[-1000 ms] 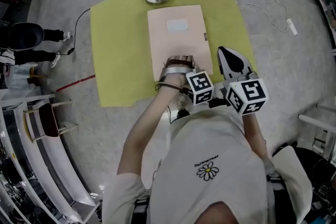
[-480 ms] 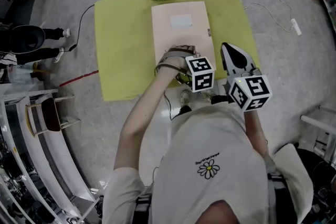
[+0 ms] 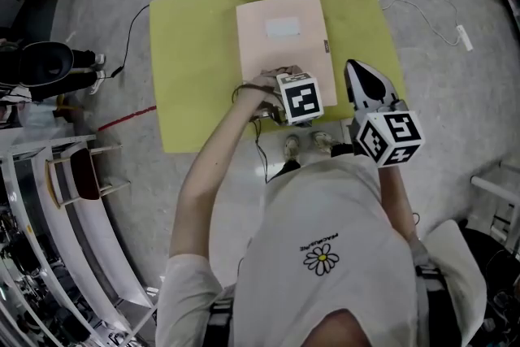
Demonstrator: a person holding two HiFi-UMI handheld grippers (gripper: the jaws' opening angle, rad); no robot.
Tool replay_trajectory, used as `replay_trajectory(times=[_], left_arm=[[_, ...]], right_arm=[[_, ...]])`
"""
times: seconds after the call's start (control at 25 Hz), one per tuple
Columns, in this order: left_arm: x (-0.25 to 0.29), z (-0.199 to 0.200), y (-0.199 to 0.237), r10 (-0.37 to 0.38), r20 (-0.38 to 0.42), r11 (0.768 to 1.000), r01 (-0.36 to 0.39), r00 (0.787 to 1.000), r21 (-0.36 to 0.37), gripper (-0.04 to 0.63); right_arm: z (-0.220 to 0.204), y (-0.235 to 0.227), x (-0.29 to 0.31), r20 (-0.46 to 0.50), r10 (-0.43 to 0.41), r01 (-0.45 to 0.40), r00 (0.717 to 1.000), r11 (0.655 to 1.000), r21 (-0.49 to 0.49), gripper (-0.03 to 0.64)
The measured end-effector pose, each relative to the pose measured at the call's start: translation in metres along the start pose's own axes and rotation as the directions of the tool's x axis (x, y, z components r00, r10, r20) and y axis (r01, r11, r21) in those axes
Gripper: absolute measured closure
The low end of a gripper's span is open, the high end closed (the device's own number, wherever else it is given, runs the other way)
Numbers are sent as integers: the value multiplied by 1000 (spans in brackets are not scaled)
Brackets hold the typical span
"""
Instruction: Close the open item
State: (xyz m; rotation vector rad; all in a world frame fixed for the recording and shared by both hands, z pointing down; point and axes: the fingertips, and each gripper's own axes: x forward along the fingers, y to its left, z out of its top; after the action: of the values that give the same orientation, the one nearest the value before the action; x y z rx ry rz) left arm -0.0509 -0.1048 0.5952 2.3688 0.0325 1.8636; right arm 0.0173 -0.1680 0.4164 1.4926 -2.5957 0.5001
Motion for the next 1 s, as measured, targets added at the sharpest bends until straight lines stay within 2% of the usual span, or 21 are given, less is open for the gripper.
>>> replay_trajectory(times=[0.08,0.28,0.48,0.76,0.92,1.0], left_arm=[[7,-3,4,42,-39,998,-41,998,41,149],[14,-12,6,121,-134,981,-98,984,168,156],[18,-17,5,191,-178,959,-145,965,242,156],[21,-16,7,228,-174,948,-178,958,262,157],[23,-18,8,280,-204,931,-214,938,295,158],[21,-16,11,291,-195,927,-225,937,300,179]], right_arm=[[-3,-6,0,0,-11,11,1000,1000,9,607],[-10,-17,-4,-17,-36,37,999,998,44,607],[-12,-13,-5,-25,-34,36,999,998,49,607],[-12,-5,-1,-34,-2,4,999,999,38,607],[-14,0,-1,-42,15,-13,999,999,39,607],[-14,2,0,-40,22,-20,999,999,40,607]])
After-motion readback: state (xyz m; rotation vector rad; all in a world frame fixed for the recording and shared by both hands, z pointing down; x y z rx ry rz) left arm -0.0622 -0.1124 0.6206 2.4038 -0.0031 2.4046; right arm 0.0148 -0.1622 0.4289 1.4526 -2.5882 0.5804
